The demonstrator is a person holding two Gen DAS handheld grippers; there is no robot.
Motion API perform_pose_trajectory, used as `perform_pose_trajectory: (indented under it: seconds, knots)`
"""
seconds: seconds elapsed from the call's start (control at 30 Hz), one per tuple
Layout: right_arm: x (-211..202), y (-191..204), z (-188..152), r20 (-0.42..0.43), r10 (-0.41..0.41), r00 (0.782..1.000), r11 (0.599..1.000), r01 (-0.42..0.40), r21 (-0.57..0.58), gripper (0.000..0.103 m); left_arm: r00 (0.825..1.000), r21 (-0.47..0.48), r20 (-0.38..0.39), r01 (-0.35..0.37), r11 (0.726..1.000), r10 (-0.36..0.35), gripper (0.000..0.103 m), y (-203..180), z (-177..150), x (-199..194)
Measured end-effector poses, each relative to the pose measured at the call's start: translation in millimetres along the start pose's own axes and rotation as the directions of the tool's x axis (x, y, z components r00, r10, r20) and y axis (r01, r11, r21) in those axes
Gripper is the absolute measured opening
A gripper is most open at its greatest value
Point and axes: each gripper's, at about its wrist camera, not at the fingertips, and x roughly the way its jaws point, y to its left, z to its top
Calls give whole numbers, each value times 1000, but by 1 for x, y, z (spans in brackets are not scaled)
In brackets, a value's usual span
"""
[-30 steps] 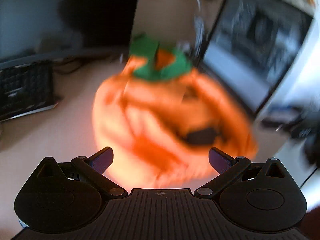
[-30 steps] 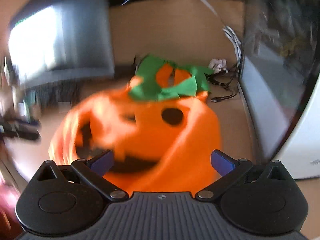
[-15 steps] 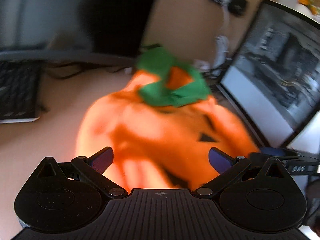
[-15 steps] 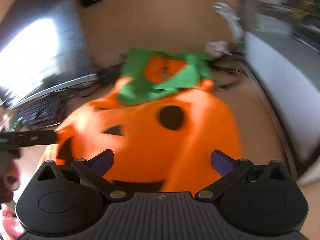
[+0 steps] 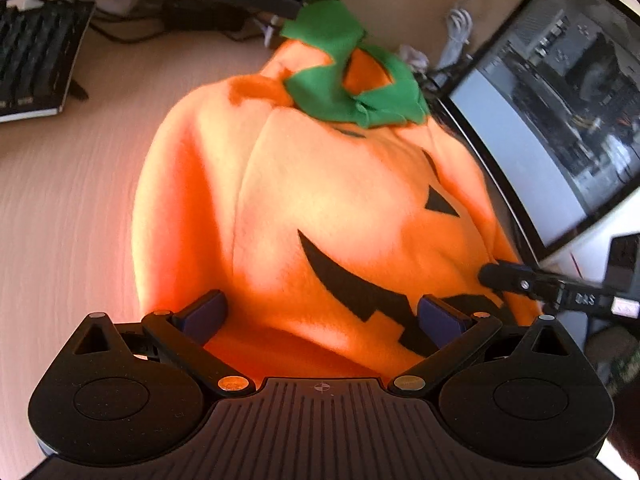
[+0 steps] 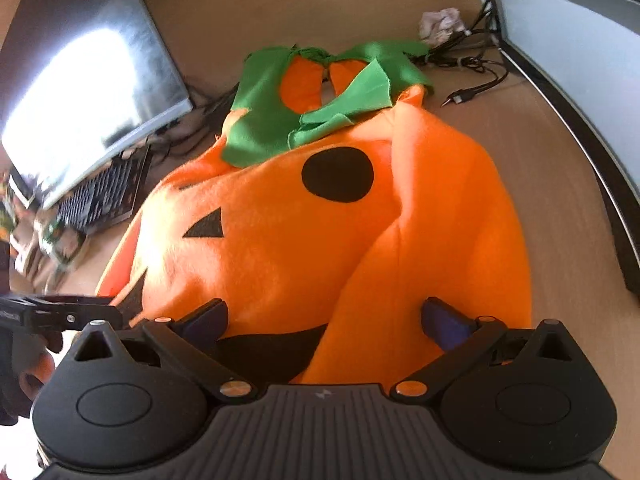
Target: Fold clothes
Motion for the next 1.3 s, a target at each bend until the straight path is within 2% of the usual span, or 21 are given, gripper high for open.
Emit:
perform_pose_trajectory:
  seconds: [0.13,0.4,0.47,0.67,0.8,0.87,0.93,1.03,1.1,1.2,1.27,1.3]
  knots:
    - [-9,10,-14,-34,-21,999,998,19,-64,103,999,28,-44,18,999,-17,103,-8,-21,-11]
    - [-18,30,-36,-73,-90,993,976,73,-205,103,992,-34,-91,87,996,-90,103,-5,-47,-30]
    - [-15,37,-36,-86,-131,988,965,107,-238,103,989,-59,-92,109,992,-115,103,-1,-48,-32]
    - [0,55,-33,-104,-256,961,934,219,-282,103,983,-43,-96,150,988,-153,103,4,-43,-30]
    - [5,53,-20,-180,-264,948,941,212,-264,103,981,-16,-113,155,988,-156,103,1,-39,-27]
    - [2,50,-13,-237,-252,938,958,207,-198,103,980,-11,-112,161,987,-162,103,0,-33,-30]
    - [-8,47,-4,-281,-229,932,973,208,-102,103,976,1,-75,203,979,-203,103,-2,-23,-38]
    - [-40,53,16,-202,-221,954,974,207,-87,103,960,32,1,279,960,-279,103,-8,-2,-46]
    - [-56,60,36,-77,-236,969,964,223,-146,103,955,35,30,294,955,-295,103,-15,14,-38]
    - [-62,63,67,110,-229,967,944,248,-215,103,962,32,45,269,963,-270,103,-29,35,-13]
    - [-40,61,82,166,-200,966,939,238,-251,103,973,35,28,226,973,-227,103,-35,41,9]
    - [-22,59,86,169,-201,965,938,240,-251,103,983,24,8,181,983,-181,103,-37,42,21]
